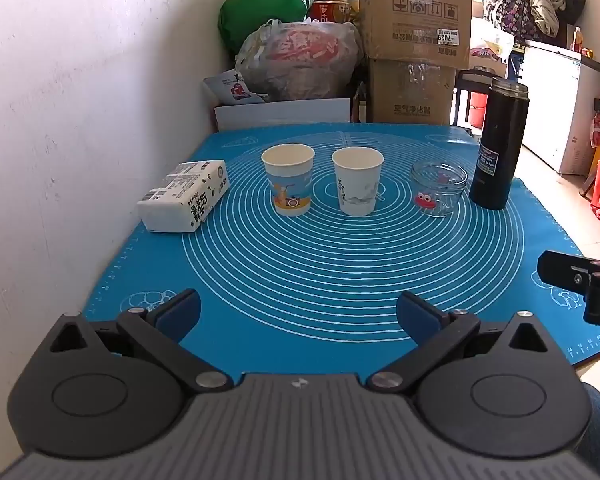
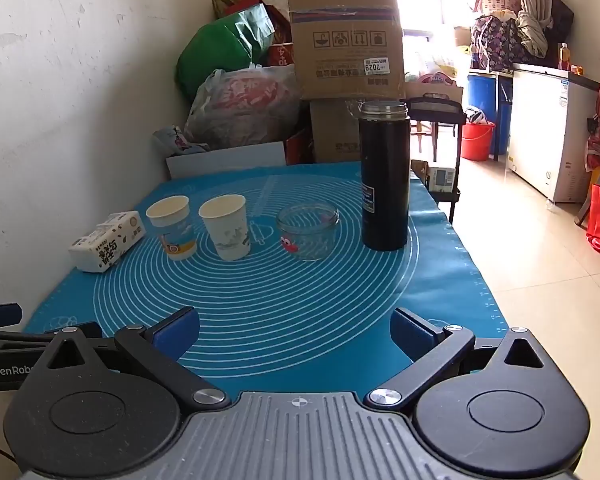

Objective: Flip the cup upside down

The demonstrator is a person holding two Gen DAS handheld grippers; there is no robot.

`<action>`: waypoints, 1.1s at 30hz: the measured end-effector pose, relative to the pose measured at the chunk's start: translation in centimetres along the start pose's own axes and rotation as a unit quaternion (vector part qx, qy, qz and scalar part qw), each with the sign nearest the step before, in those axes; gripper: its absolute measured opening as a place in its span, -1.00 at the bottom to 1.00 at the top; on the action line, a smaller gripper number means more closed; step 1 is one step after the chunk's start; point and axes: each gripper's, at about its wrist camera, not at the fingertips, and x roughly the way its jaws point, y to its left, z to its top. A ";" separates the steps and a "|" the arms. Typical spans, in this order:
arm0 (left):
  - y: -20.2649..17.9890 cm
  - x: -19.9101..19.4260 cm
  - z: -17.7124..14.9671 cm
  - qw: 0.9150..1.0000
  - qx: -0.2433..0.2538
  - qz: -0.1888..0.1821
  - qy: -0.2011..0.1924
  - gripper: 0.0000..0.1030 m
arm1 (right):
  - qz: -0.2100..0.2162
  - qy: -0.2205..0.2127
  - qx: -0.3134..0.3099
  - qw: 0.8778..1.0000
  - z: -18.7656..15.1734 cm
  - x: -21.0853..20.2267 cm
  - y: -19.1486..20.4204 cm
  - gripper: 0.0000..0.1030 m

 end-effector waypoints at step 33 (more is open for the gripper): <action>-0.1 -0.2 -0.1 1.000 0.003 0.004 -0.005 0.99 | -0.003 0.003 -0.009 1.000 -0.2 0.3 0.2 0.99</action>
